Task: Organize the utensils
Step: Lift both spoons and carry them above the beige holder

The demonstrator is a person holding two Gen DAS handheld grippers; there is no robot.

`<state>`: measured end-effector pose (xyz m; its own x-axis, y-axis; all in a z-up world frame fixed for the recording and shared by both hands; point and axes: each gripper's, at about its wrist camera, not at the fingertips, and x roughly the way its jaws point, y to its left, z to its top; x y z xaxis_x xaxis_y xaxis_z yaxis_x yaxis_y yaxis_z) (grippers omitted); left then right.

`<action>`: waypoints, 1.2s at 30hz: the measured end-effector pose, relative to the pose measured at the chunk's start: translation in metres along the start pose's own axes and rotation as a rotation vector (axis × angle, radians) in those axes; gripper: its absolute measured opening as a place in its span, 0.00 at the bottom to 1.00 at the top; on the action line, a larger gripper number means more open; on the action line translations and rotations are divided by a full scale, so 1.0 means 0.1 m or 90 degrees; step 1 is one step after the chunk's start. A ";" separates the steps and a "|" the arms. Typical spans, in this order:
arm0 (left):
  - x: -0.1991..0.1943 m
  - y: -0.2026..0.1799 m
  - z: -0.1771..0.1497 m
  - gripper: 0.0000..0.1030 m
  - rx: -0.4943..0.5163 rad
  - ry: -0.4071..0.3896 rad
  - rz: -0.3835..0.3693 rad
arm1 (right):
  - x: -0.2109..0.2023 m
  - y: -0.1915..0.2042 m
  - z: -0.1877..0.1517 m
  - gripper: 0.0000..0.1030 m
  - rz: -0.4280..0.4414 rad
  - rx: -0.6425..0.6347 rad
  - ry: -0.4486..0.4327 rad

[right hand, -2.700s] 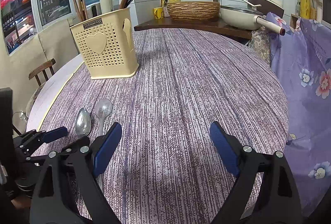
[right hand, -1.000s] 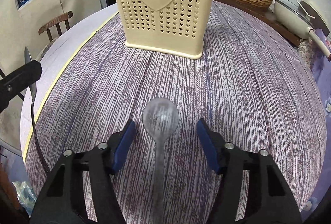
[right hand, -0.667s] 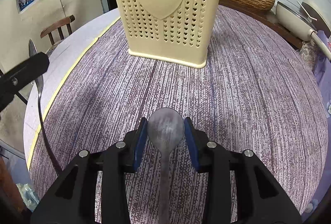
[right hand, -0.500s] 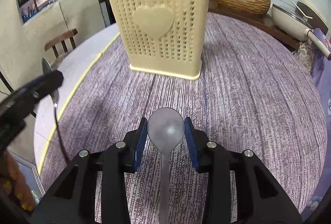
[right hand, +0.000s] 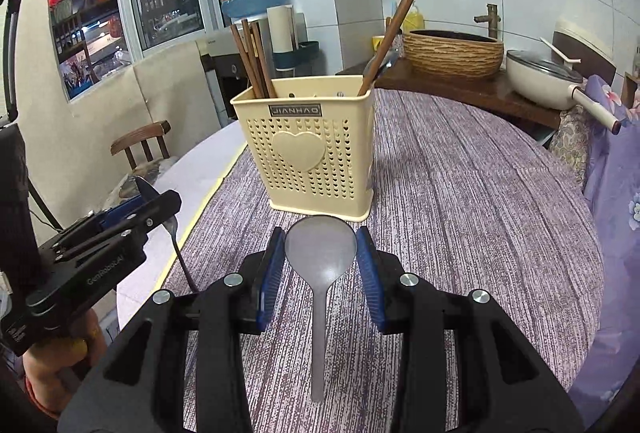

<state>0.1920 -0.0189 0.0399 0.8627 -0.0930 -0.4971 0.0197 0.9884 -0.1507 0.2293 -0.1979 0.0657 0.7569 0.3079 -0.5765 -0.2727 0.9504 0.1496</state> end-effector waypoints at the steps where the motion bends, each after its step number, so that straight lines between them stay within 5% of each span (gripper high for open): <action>1: -0.01 0.00 0.01 0.37 -0.001 -0.002 -0.001 | -0.02 0.00 0.01 0.36 0.000 0.000 -0.003; 26: -0.14 -0.06 0.15 0.37 0.015 -0.023 -0.029 | -0.24 0.16 0.14 0.36 0.031 -0.021 -0.034; 36: -0.30 0.00 1.04 0.37 -0.022 -0.092 -0.083 | -0.36 0.23 0.96 0.36 0.047 -0.028 -0.108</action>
<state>0.2182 -0.0036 0.1437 0.9178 -0.1987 -0.3438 0.1205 0.9644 -0.2356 0.2526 -0.1832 0.1670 0.8223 0.3828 -0.4211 -0.3540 0.9234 0.1482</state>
